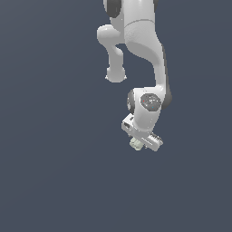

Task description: Pick up the object and move it to a goal position.

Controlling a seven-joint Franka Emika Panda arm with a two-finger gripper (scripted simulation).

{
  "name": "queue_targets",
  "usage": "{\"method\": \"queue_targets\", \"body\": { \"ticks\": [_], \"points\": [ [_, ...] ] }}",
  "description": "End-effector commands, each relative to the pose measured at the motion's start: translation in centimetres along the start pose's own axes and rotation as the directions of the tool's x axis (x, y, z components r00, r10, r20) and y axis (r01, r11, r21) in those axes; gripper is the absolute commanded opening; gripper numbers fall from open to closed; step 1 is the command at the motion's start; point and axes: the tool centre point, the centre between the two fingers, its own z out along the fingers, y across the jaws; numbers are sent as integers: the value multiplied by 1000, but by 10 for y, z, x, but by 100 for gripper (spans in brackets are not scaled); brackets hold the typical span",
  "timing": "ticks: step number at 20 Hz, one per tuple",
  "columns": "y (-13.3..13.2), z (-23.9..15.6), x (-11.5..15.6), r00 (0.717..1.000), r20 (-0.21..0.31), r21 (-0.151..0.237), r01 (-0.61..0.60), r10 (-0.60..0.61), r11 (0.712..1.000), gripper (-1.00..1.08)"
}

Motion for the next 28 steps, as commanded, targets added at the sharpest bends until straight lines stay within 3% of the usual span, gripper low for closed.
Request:
{"method": "queue_targets", "body": {
  "ticks": [1,4,5,19,28],
  "points": [
    [0,7,0,1000,-1,1,-1,1,1000,100],
    [-1,8,1,1000,-1,1,-1,1,1000,100],
    [-1,8,1,1000,-1,1,-1,1,1000,-100],
    [-1,3,2,1000,-1,2,0,0,1000,-100],
    [11,-47,15,1000,-1,2,0,0,1000,-100]
  ]
}}
